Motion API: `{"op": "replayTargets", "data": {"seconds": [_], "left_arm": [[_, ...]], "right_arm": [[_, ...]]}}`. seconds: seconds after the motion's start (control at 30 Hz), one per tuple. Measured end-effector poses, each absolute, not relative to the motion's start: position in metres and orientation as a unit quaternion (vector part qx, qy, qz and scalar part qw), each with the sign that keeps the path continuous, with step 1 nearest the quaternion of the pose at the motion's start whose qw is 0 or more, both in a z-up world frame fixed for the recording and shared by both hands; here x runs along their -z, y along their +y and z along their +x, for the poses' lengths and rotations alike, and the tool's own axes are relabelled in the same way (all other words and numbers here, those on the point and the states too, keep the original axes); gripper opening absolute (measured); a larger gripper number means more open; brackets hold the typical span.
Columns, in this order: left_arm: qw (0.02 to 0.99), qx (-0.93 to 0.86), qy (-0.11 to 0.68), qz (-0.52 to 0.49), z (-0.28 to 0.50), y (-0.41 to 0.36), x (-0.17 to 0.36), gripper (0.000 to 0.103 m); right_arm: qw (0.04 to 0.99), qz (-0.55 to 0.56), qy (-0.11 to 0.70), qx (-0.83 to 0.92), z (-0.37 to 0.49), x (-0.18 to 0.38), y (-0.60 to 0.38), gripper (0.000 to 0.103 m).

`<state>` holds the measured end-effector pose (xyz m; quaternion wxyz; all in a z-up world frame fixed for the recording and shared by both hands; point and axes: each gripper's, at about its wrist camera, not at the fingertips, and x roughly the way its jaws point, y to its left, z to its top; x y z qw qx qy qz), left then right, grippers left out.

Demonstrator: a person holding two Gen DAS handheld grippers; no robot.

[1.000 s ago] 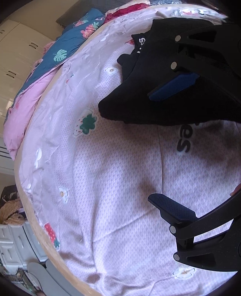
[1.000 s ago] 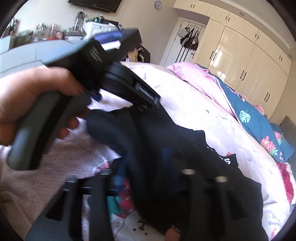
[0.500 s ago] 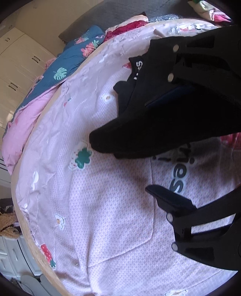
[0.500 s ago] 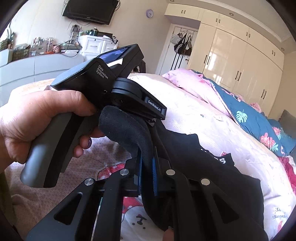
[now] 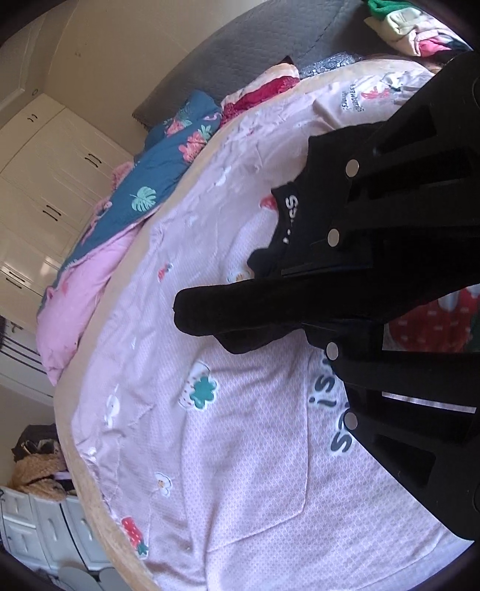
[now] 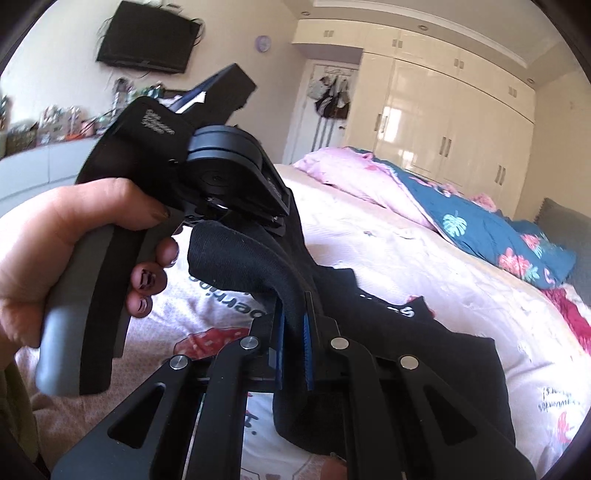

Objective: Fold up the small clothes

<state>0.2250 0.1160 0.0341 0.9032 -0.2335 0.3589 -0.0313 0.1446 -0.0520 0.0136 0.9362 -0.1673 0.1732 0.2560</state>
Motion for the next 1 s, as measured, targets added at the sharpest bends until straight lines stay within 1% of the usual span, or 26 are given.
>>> {"op": "replayTargets", "data": {"seconds": [0.3,0.47,0.8,1.0], "left_arm": [[0.911,0.064,0.341,-0.223,0.221,0.066,-0.064,0.009],[0.912,0.079,0.345,-0.209,0.224,0.035,-0.074,0.009],[0.905,0.1,0.371,-0.182,0.238,-0.018,-0.074,0.009],[0.9,0.112,0.388,-0.166,0.248,-0.046,-0.068,0.009]], "right_arm": [[0.959,-0.117,0.167,-0.197,0.138,-0.022,-0.098,0.007],[0.968,-0.079,0.172,-0.168,0.136,-0.026,-0.126,0.007],[0.971,-0.017,0.199,-0.134,0.137,-0.026,-0.166,0.006],[0.966,0.025,0.229,-0.12,0.142,-0.02,-0.189,0.006]]}}
